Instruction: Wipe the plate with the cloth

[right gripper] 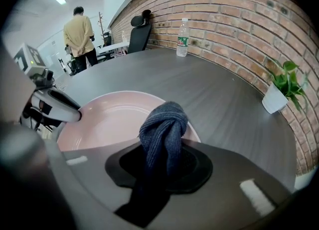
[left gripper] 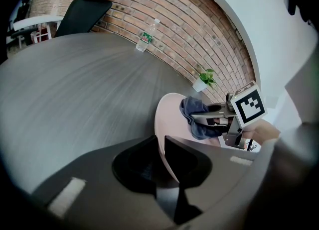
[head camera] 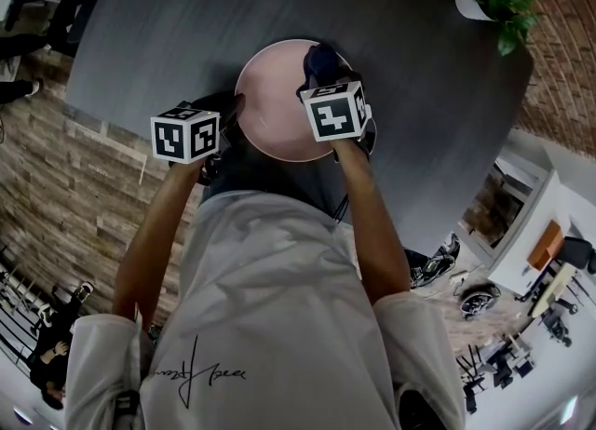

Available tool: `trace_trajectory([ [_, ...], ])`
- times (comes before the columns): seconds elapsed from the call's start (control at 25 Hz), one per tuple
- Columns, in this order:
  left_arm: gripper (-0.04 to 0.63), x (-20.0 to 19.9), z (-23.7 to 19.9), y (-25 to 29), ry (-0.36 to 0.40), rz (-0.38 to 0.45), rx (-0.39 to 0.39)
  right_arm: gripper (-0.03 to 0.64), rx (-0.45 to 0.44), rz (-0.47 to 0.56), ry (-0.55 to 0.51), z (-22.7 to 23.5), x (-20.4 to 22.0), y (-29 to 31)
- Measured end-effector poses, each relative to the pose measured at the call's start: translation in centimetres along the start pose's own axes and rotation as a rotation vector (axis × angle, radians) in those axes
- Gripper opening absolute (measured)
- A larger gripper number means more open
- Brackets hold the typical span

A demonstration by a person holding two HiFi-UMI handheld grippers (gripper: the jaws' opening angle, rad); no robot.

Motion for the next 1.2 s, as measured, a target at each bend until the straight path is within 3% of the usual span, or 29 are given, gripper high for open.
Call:
trace_trajectory([
  [1.2, 0.075, 0.0, -0.2, 0.3, 0.013, -0.005, 0.023, 0.097, -0.044, 0.03, -0.06, -2.2, -2.0, 0.8],
])
Point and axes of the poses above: the fingertips, and each gripper's own axes: y forward along the fingers, z to its right, x out of its underside, the point moved 10 cm from there along -y, backward along the fingers, and after that the axes turned 10 degrees about -z, right-handed, at the moved point
